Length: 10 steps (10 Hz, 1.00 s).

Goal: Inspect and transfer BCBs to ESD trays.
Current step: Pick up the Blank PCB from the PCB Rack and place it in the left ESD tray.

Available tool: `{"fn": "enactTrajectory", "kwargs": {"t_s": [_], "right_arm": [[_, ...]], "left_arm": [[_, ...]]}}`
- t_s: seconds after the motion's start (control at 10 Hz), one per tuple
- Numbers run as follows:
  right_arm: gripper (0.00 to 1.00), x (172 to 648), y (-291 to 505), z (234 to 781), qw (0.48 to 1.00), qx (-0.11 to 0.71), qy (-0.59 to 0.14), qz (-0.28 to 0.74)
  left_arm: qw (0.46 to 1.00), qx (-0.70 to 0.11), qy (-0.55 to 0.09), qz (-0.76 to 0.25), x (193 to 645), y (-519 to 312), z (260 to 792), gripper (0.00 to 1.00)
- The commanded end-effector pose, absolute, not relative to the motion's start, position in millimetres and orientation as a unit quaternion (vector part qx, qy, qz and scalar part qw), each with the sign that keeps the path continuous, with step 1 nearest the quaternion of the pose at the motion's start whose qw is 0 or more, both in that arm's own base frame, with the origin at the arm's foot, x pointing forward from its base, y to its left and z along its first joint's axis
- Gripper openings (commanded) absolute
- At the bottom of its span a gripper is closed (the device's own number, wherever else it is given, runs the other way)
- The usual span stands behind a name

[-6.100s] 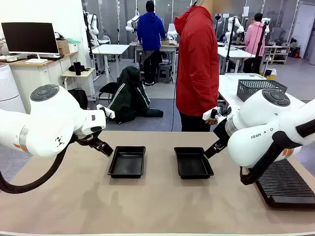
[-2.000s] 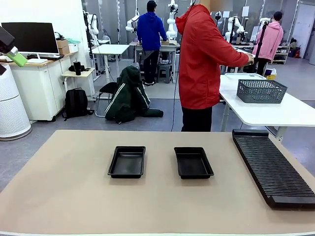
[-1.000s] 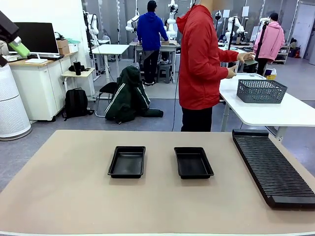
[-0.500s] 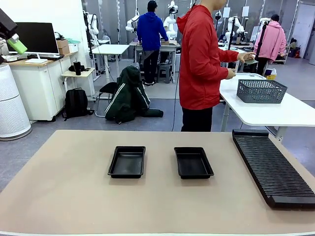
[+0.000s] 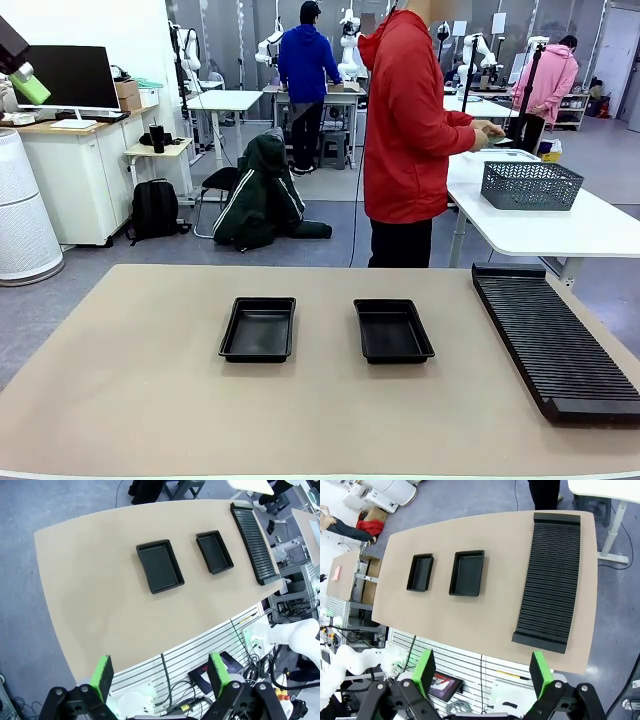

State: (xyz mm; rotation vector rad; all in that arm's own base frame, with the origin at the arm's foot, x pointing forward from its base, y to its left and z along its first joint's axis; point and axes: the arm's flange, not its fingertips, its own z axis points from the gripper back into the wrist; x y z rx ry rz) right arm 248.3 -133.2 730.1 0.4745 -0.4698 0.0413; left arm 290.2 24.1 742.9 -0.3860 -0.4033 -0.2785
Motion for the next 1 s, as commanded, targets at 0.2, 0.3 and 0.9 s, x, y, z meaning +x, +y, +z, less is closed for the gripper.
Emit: {"fn": "enactTrajectory", "kwargs": {"t_s": [0.2,0.3,0.9], "right_arm": [[1.00,248.3,-133.2,730.1,0.945,0.233,-0.231,0.020],[1.00,248.3,-133.2,730.1,0.945,0.233,-0.231,0.020],[1.00,248.3,-133.2,730.1,0.945,0.233,-0.231,0.020]], "left_arm": [[0.952,-0.190,-0.198,-0.137,290.2,24.1,742.9,1.00],[0.952,-0.190,-0.198,-0.137,290.2,24.1,742.9,1.00],[0.952,-0.190,-0.198,-0.137,290.2,24.1,742.9,1.00]]}}
